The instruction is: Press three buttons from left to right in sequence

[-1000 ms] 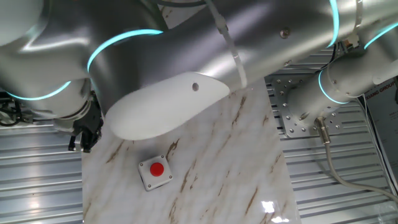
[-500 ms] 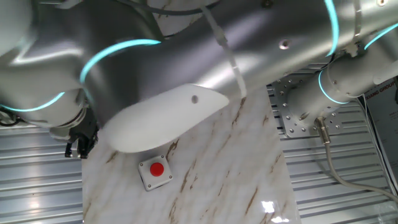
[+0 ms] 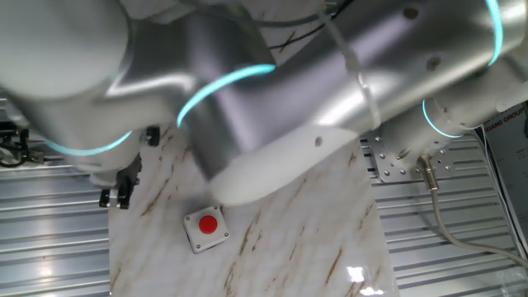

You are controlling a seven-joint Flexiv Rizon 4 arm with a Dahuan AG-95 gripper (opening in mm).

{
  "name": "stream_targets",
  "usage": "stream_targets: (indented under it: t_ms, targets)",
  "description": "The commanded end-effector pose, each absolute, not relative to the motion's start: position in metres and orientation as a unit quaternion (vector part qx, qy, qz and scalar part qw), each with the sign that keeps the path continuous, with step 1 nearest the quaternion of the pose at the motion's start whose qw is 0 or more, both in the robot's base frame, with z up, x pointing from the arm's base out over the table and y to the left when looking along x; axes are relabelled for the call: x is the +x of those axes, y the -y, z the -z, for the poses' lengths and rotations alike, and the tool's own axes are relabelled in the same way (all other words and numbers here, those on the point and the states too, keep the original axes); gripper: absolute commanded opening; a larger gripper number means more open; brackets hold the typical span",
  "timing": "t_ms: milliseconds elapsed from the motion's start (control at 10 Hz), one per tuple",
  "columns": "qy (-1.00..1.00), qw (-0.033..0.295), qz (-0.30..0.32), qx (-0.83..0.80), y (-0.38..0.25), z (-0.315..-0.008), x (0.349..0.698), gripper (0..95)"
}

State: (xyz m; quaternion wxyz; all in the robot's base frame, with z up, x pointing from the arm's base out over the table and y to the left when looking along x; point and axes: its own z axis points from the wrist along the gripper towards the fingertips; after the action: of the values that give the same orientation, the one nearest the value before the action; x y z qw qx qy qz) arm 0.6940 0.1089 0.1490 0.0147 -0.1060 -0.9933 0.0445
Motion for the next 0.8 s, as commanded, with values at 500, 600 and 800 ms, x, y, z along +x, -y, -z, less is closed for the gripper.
stream_targets:
  t_ms: [500,600,800]
  targets:
    - [0.991,0.015,-0.041,-0.125,-0.1083,-0.1498,0.6916,0.0]
    - [0.991,0.018,-0.039,-0.123,-0.1083,-0.1498,0.6916,0.0]
    - [0.994,0.024,-0.039,-0.101,-0.1078,-0.1495,0.6914,0.0]
